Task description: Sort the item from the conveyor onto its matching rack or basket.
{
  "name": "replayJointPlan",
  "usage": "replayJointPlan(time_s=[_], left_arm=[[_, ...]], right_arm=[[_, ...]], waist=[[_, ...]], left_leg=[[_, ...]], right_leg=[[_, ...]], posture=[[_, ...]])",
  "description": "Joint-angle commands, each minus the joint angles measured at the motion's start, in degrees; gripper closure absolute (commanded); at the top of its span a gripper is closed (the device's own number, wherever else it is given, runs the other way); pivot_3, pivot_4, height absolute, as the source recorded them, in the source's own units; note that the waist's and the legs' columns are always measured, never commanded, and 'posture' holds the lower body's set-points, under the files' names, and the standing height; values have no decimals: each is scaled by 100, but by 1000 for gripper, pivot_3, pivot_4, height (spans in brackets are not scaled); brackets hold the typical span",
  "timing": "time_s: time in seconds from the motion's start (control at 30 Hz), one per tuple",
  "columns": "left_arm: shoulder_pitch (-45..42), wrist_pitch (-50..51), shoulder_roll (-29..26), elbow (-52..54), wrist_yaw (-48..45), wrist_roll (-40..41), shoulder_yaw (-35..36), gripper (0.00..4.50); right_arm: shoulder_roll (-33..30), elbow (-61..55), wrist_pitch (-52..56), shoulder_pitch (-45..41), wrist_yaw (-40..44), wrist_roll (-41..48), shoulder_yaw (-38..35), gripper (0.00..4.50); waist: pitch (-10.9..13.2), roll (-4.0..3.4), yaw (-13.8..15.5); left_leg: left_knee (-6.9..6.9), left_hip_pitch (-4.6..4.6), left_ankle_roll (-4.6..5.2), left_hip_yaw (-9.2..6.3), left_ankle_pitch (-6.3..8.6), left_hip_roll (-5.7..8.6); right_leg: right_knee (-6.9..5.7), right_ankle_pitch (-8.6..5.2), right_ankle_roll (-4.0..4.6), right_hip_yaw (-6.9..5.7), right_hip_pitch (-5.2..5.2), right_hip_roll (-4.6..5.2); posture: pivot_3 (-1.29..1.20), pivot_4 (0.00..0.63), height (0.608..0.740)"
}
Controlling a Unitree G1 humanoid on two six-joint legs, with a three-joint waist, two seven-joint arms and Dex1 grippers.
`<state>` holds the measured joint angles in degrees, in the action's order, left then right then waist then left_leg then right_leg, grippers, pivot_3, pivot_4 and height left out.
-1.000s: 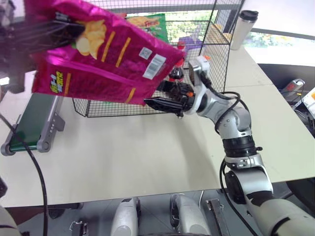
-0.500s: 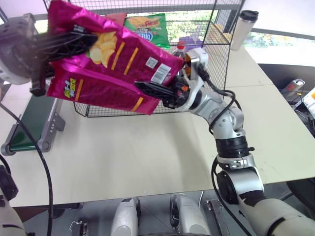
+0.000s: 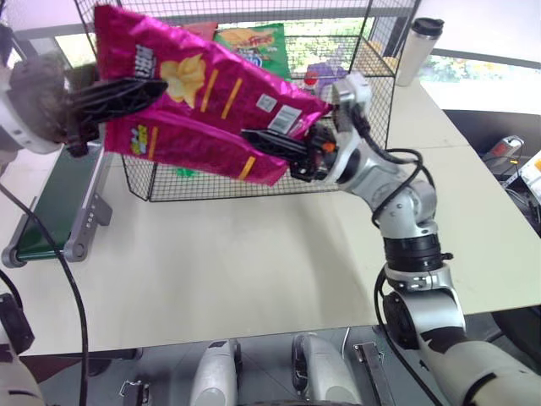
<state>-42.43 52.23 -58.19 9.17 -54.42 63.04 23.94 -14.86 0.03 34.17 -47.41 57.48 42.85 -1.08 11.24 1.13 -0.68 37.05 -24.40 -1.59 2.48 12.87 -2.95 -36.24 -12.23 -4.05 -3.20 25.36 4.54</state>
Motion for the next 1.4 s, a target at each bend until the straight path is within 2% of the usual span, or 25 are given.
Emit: replayJointPlan(time_s=[0.03,0.1,0.2,0.3,0.4,0.47,0.53,0.67,0.77,0.87,0.97,1.17,1.4], left_arm=[[82,-208,24,-65,87,-124,230,927],[36,-440,125,-282,325,-387,216,73],[180,-781,38,-629,469,-978,163,26],[458,-897,58,-350,597,-1207,142,26],[557,-775,432,240,1084,-1015,91,26],[591,-686,768,628,1464,-894,-5,26],[615,-641,1047,938,1770,-861,-127,26],[708,-649,1568,1306,2239,-790,-279,26],[913,-728,1869,1504,2532,-778,-267,26],[1138,-746,2030,1743,2743,-767,-262,26],[1333,-763,2130,1951,2936,-729,-255,26],[1729,-752,2176,2325,3150,-635,-253,26],[2076,-815,2287,2643,3445,-462,-239,26]], right_arm=[[-254,-530,41,114,-161,79,-222,4500],[-464,-758,91,264,-297,43,-257,4500],[-1083,-1316,186,670,-714,-105,-602,4500],[-1885,-1719,263,927,-1230,-240,-1336,4500],[-2346,-1894,59,830,-1883,-498,-1895,4500],[-2469,-1894,-223,637,-2284,-889,-1928,4500],[-2521,-1821,-516,457,-2623,-1422,-1702,4500],[-2692,-1239,-1472,211,-3151,-3195,-619,4500],[-2583,68,-2498,-384,-3948,-4692,246,4500],[-2518,1250,-3093,-984,-4523,-5766,893,4500],[-2340,2216,-3389,-1498,-4657,-6297,1302,4500],[-1615,3965,-3422,-2490,-4887,-6479,1426,4500],[-1276,5110,-3379,-3239,-4862,-6734,1625,4500]], waist=[[0,0,-2],[0,0,11],[0,0,25],[0,1,37],[1,3,66],[0,3,80],[0,3,64],[-1,4,6],[0,4,-26],[0,4,-24],[0,5,-14],[0,5,-2],[0,5,-14]], left_leg=[[0,0,0,0,0,0],[-1,0,0,0,0,0],[2,0,0,0,0,1],[1,-3,0,3,0,4],[1,-6,0,6,0,5],[2,-2,0,6,0,4],[1,3,0,10,0,3],[3,2,1,9,0,4],[3,2,1,12,-1,5],[3,0,1,13,-1,5],[2,-3,1,13,-1,5],[4,-3,2,11,-1,5],[5,-4,2,11,-1,7]], right_leg=[[0,0,0,0,0,0],[0,0,0,0,0,0],[1,0,0,-1,-2,1],[8,0,0,0,-1,6],[12,0,0,1,0,10],[12,0,1,1,-2,9],[10,0,2,5,-2,7],[8,1,1,9,-3,5],[9,1,0,12,-1,6],[8,1,-1,13,2,5],[11,1,-2,14,3,5],[11,2,-2,15,1,5],[12,2,-2,15,0,7]], posture=[[0,150,740],[0,150,740],[0,150,740],[0,150,740],[0,150,740],[0,150,740],[0,150,740],[0,150,740],[0,150,740],[0,150,740],[0,150,740],[0,150,740],[0,150,740]])
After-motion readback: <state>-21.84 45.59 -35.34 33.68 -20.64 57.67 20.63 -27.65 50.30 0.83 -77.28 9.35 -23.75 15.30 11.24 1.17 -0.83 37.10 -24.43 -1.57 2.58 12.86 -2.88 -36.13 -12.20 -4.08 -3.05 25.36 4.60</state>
